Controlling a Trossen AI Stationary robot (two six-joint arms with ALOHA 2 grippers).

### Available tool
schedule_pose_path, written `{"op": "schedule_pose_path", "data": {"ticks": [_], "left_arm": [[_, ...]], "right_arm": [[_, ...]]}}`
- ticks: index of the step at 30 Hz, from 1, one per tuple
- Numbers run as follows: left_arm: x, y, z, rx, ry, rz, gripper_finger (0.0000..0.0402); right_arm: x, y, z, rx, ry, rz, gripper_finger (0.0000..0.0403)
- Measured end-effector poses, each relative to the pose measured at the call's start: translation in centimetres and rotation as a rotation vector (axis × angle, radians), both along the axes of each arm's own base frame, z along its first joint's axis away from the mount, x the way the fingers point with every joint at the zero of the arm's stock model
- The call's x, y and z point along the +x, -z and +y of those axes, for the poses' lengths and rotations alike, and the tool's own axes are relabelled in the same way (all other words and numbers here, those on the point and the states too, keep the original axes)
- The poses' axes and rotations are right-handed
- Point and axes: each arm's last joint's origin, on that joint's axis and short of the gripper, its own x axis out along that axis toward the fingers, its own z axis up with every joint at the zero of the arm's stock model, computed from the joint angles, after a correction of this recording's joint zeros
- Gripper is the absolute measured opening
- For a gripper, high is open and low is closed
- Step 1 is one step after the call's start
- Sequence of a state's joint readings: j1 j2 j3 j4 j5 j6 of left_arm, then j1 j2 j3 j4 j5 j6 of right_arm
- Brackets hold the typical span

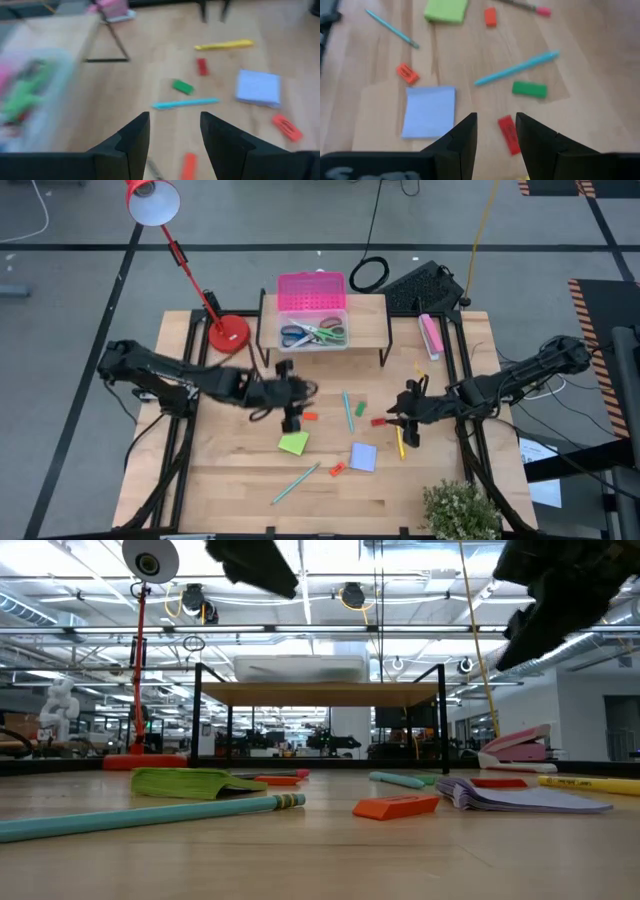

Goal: Pack school essentials
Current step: Put the yellow pen into the pink supply box on the shelf

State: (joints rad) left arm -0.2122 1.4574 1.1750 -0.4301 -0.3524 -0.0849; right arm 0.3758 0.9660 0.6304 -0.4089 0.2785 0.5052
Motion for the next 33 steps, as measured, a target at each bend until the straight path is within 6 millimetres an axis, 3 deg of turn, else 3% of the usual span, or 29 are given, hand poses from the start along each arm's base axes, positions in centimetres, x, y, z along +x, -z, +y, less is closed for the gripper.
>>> {"op": "schedule_pose_path", "data": {"ticks": [8,13,22,33], "left_arm": [[-1.6,5.2,-4.5,-0.071,0.073,-0.106,0.0179],[-2.6,6.8,-6.0,-0.109,0.088,-0.239,0.0179],[-2.7,6.8,-6.4,-0.125,0.102,-0.301,0.0179],[-2.5,6.7,-6.0,-0.108,0.1,-0.308,0.0179]], "right_arm": [[0.0,2.6,2.4,0.072,0.058,0.171,0.013],[0.1,4.4,3.4,0.192,0.137,0.311,0.013],[0.0,7.0,4.6,0.152,0.247,0.424,0.013],[-0.2,7.5,4.5,0.098,0.231,0.466,0.0137]]}}
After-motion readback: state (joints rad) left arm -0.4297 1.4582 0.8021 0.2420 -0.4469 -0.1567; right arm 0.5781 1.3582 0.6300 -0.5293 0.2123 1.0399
